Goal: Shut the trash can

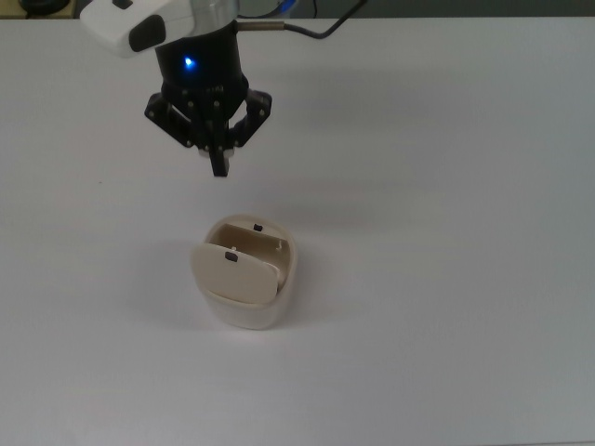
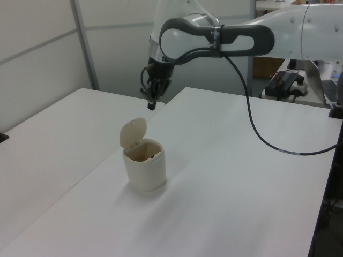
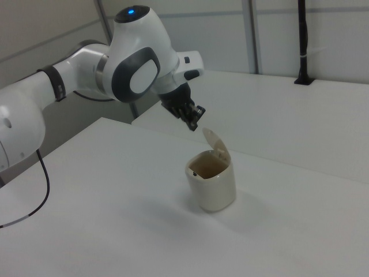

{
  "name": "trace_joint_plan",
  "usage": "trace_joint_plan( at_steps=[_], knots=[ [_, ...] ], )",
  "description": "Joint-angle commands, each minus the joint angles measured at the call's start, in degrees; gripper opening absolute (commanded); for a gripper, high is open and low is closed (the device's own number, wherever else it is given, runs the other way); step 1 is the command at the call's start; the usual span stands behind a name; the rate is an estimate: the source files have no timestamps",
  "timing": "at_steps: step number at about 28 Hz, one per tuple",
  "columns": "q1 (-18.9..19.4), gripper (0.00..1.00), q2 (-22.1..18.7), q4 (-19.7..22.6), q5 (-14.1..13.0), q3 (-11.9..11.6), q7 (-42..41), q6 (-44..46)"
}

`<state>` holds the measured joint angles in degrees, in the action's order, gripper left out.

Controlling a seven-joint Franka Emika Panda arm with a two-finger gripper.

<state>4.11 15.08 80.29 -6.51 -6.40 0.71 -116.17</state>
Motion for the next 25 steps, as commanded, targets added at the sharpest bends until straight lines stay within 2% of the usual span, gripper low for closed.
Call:
trace_joint_plan(
  at_steps=[1,6,11,20,25],
  knots=[
    [0.72,0.00,2.57,-0.04,-1.14,-0.54,3.59,-9.66],
    [0.72,0.00,6.26,0.05,-0.97,-0.63,4.82,-18.10],
    [0.72,0.00,8.21,0.05,-0.70,-0.63,5.00,-20.58],
    [0.89,0.00,9.09,0.22,-0.61,-0.28,4.83,-20.41],
    [1.69,0.00,8.65,0.40,-0.53,-0.19,4.83,-15.07]
  ],
)
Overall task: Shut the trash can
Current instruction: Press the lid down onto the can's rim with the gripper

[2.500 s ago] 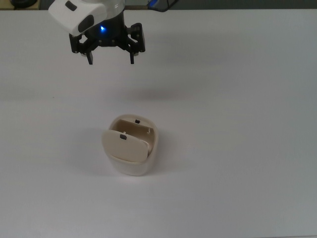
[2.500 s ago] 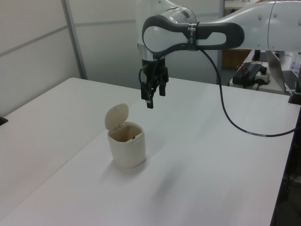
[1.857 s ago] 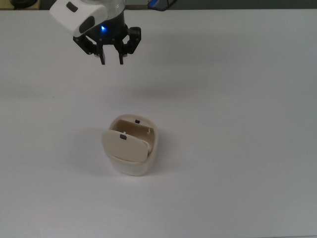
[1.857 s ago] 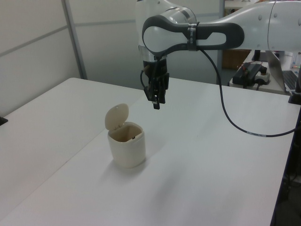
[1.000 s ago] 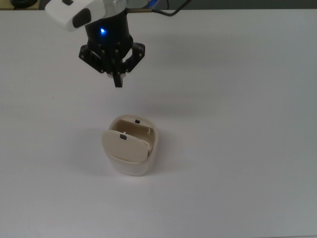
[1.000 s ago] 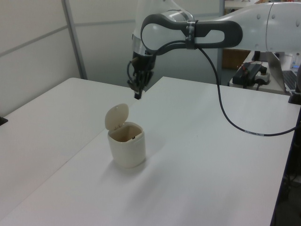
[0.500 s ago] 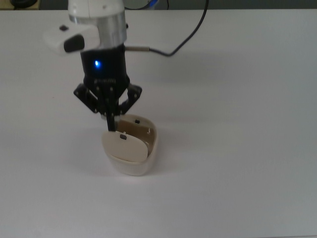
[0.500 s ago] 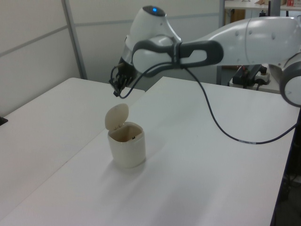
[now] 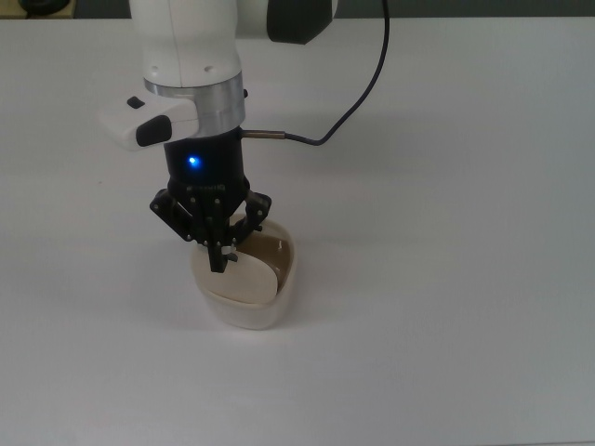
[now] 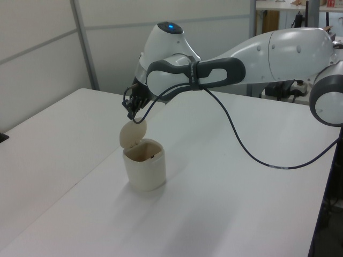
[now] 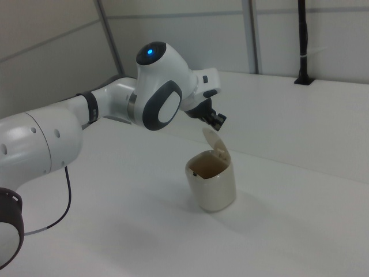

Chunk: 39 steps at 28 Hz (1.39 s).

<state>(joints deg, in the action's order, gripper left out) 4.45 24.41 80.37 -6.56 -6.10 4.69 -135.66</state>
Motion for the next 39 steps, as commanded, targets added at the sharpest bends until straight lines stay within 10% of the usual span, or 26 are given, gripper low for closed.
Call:
trace_joint_plan(
  at_steps=[1,19,39],
  knots=[
    [1.53,0.00,-0.77,0.31,-0.39,-0.49,0.76,6.10],
    [2.06,0.00,-0.42,4.26,6.29,2.76,0.41,19.12],
    [1.36,0.07,0.46,2.43,6.03,2.23,0.49,19.99]
  ],
)
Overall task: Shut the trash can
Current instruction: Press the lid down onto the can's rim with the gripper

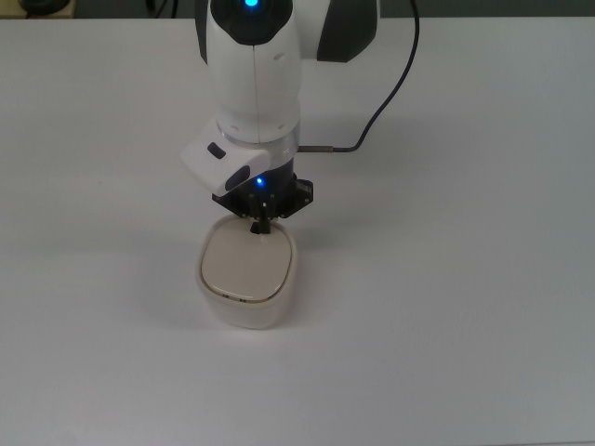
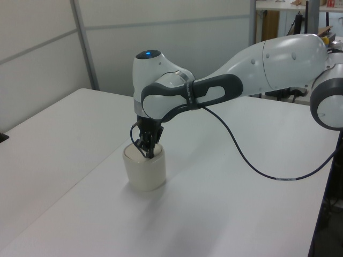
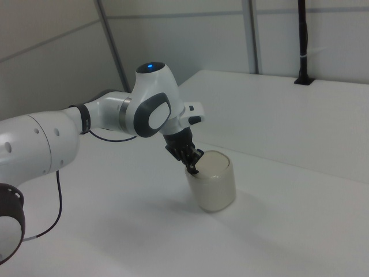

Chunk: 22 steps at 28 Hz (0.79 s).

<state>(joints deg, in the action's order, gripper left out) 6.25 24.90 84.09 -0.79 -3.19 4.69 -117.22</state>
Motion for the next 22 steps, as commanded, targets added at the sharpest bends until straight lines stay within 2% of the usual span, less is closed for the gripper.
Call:
trace_joint_plan(
  at_steps=[1,8,11,14,16,17,18,19,22],
  knots=[
    [-0.80,0.07,-0.63,-2.25,0.17,-0.77,0.49,3.04],
    [-0.98,0.12,-4.59,-3.14,0.26,-0.86,-0.30,8.40],
    [-0.98,0.19,-5.64,-3.14,0.26,-0.94,-0.39,11.56],
    [-0.89,0.35,-7.67,-3.23,0.53,-0.94,-0.47,16.75],
    [-0.89,0.54,-8.11,-3.23,0.53,-1.03,-0.39,19.04],
    [-0.89,0.79,-8.72,-3.23,0.53,-1.03,-0.39,20.44],
    [-0.89,0.97,-8.90,-3.23,0.61,-1.03,-0.39,20.71],
    [-0.89,1.00,-8.99,-3.23,0.53,-1.03,-0.39,20.80],
    [-0.89,1.00,-9.07,-3.23,0.70,-0.86,-0.47,20.80]
  ],
)
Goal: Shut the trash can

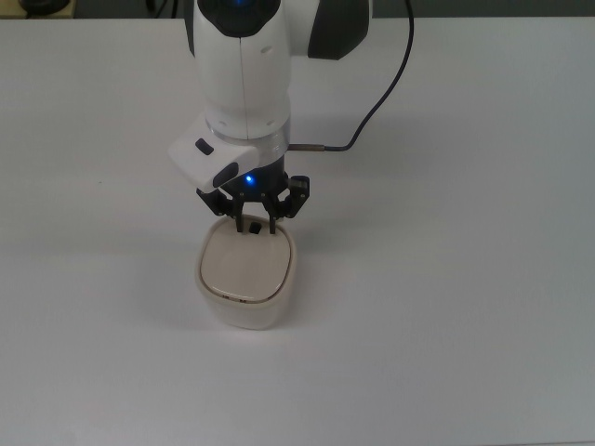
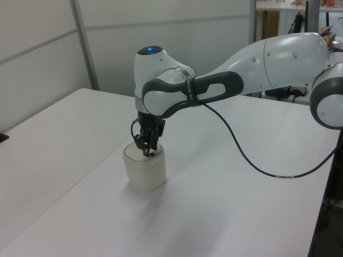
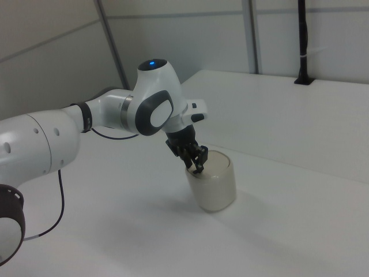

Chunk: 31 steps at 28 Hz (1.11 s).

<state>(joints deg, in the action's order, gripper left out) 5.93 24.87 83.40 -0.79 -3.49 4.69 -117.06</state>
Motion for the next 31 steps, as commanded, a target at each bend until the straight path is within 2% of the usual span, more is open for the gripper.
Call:
trace_joint_plan(
  at_steps=[1,31],
  knots=[
    [-0.57,1.00,-9.05,-2.54,0.87,-0.55,-0.47,20.64],
    [-0.57,1.00,-8.78,-2.46,1.14,-0.47,-1.09,20.64]
  ],
)
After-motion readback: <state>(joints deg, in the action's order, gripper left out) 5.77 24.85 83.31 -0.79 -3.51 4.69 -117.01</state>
